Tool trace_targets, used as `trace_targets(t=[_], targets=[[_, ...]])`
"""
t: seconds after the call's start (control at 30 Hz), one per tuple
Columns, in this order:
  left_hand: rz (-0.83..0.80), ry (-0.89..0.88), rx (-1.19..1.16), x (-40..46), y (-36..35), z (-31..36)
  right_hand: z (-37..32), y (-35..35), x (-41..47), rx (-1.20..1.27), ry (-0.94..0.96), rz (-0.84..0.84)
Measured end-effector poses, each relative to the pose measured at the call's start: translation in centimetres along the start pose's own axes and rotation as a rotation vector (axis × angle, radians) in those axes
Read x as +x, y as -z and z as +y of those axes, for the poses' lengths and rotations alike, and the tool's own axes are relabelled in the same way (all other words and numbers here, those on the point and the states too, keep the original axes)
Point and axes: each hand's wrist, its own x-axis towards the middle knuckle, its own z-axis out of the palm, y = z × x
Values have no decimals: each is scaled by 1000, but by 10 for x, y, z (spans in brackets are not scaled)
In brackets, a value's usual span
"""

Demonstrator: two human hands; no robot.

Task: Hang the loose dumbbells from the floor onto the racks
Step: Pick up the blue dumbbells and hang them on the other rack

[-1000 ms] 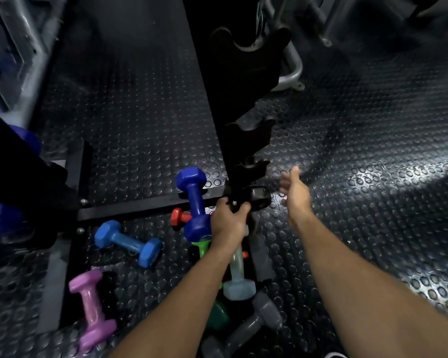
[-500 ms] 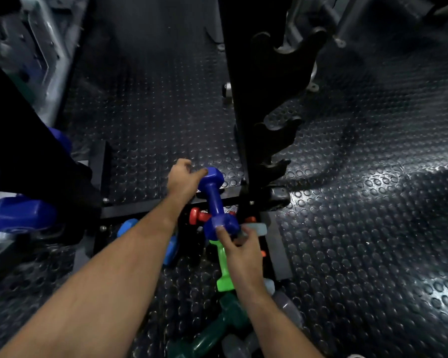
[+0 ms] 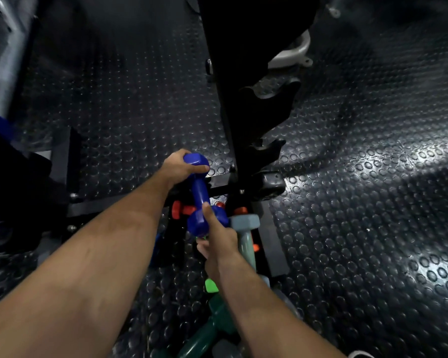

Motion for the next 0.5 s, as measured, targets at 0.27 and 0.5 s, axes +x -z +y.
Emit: trace_targets(t=[0.27, 0.5], targets=[[25, -12, -4, -9, 2, 6, -11, -1, -5, 295, -107, -103], [109, -1, -129, -32, 10, -6, -7, 5, -9, 318, -98, -54]])
